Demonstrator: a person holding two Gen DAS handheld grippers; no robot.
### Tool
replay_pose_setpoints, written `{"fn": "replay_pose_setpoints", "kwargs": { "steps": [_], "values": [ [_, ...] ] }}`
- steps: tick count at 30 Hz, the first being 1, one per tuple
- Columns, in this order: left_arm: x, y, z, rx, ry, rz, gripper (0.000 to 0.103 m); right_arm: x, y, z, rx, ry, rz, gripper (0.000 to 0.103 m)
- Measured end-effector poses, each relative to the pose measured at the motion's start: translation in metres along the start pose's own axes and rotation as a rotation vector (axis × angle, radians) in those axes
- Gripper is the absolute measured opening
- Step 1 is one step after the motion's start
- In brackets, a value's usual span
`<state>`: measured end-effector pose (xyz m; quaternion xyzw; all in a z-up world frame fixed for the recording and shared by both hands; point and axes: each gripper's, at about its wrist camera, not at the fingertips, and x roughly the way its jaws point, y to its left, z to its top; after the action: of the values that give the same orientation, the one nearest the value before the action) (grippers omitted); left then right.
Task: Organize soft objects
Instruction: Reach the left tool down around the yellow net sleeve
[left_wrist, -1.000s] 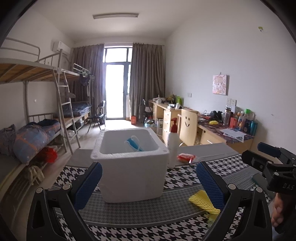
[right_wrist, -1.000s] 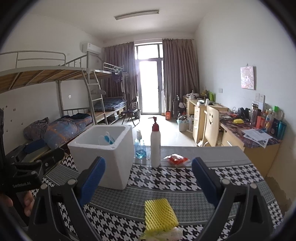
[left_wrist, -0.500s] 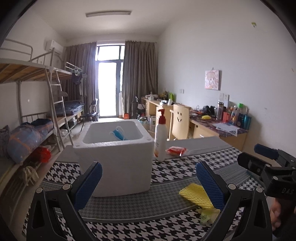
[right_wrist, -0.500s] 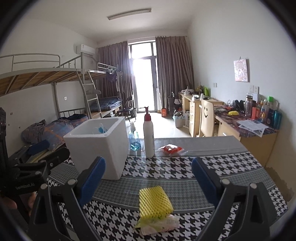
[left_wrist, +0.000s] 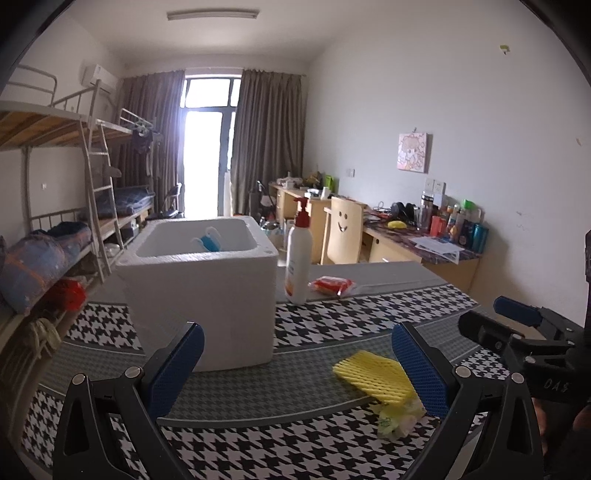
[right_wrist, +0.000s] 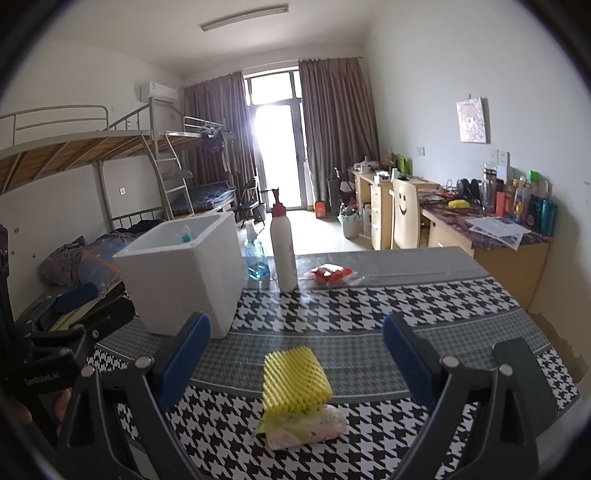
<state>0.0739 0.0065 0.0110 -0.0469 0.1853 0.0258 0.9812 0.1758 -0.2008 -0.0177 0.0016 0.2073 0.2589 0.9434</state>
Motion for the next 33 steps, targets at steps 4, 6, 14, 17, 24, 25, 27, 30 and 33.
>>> {"fn": "replay_pose_setpoints", "kwargs": {
  "steps": [4,6,14,17,24,25,27,30,33],
  "values": [
    [0.007,-0.006,-0.005,0.005,0.028,-0.013,0.102,0.000,-0.004,-0.005,0.000,0.013,-0.015,0.096],
    [0.009,-0.008,-0.008,0.008,0.039,-0.023,0.102,0.001,-0.008,-0.007,0.012,0.022,-0.021,0.096],
    [0.020,-0.018,-0.013,0.033,0.071,-0.050,0.102,0.007,-0.022,-0.016,0.040,0.061,-0.033,0.096],
    [0.027,-0.021,-0.014,0.032,0.104,-0.060,0.102,0.009,-0.024,-0.019,0.043,0.079,-0.032,0.096],
    [0.041,-0.028,-0.023,0.047,0.139,-0.092,0.102,0.009,-0.030,-0.029,0.055,0.106,-0.029,0.096],
    [0.045,-0.030,-0.025,0.050,0.152,-0.097,0.102,0.008,-0.031,-0.030,0.052,0.111,-0.030,0.096],
    [0.050,-0.032,-0.027,0.050,0.171,-0.106,0.102,0.006,-0.034,-0.032,0.045,0.116,-0.038,0.096],
    [0.056,-0.035,-0.026,0.054,0.188,-0.123,0.102,0.005,-0.044,-0.037,0.069,0.126,-0.039,0.096],
    [0.061,-0.041,-0.028,0.064,0.207,-0.143,0.102,0.006,-0.050,-0.040,0.086,0.138,-0.035,0.096]
  ]
}}
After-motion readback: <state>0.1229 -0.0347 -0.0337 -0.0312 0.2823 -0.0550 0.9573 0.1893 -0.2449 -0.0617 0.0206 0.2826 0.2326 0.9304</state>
